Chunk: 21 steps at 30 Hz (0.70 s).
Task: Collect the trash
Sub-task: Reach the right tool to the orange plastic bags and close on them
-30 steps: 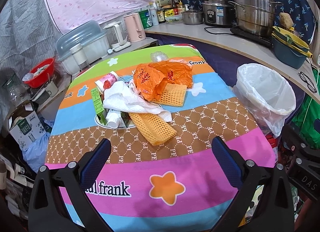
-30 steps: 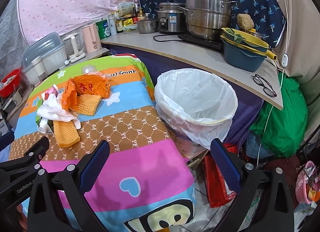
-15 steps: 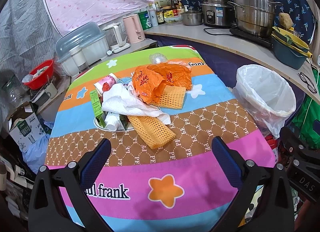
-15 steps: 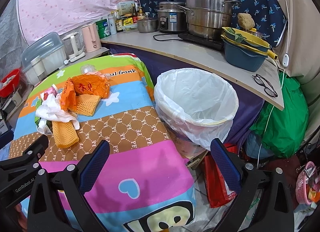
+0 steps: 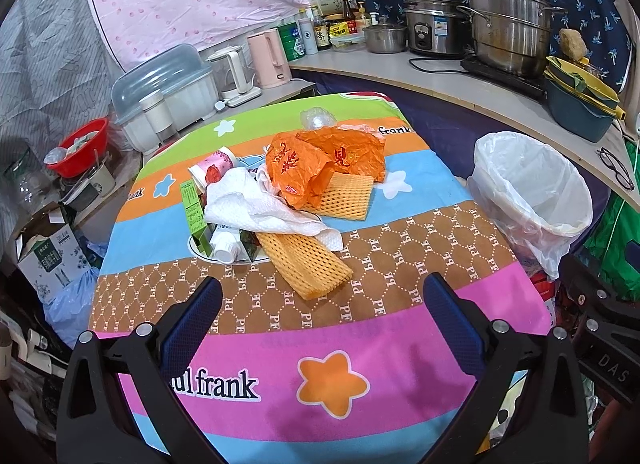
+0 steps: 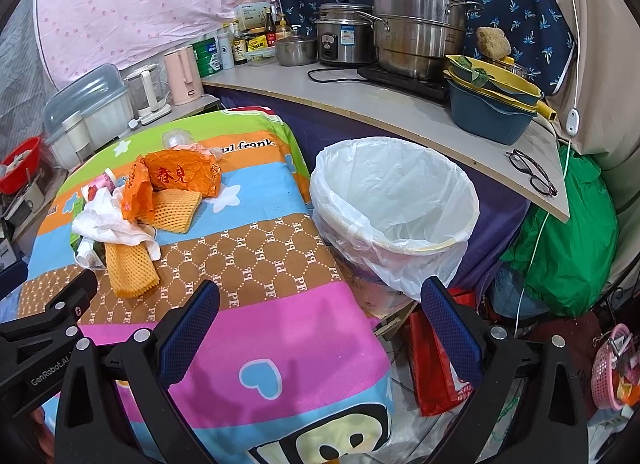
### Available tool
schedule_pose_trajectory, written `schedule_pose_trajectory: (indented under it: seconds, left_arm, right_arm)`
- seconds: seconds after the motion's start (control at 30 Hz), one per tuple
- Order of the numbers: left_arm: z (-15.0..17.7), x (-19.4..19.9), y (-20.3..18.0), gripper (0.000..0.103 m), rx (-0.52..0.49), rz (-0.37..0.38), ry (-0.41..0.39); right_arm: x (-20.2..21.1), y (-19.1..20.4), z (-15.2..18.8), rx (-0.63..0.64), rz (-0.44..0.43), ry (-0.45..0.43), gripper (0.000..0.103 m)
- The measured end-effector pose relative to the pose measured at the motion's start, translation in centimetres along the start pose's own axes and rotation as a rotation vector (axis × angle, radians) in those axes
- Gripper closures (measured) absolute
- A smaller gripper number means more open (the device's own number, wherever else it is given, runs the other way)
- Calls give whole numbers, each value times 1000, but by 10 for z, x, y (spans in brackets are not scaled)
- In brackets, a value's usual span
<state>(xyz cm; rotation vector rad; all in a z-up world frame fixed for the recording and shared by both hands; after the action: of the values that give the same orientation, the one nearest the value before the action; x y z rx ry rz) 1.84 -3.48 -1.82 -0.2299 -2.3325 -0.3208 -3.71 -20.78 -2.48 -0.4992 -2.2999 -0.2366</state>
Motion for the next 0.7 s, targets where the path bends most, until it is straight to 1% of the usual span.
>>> schedule_pose_trajectory:
  seconds: [0.1,0.27,0.37,0.5,0.7]
  left_arm:
    - [-1,-4,7,7,26,5,3]
    - [2,-16,29,7,120,17,12]
    - [4,-32,41,7,134,8,46]
    - [5,-53,59,7,152,-14,95]
    - [-2,-80,98,7,234,-63,101]
  right_arm:
    - [-5,2,-1,-4,-1,6,7]
    - [-21,5,-3,-25,-24,21,7]
    - [-29,12,-8,-21,-49,24,7]
    - [-44,31,-20,12,-71,11,7]
    - [-77,76,-45,48,-161,26,7]
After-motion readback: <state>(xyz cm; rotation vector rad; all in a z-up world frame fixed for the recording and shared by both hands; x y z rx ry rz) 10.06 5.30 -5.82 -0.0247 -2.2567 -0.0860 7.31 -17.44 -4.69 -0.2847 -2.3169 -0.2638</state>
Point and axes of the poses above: each gripper's, at about its wrist camera, not at the fingertips, and x roughly against the way its jaws point, y to its left, z to its underside, the point moved 4 cm from there along -x, roughly the way its jaws point, and after that the axes turned 1 degree about z, right-handed, at the moved point
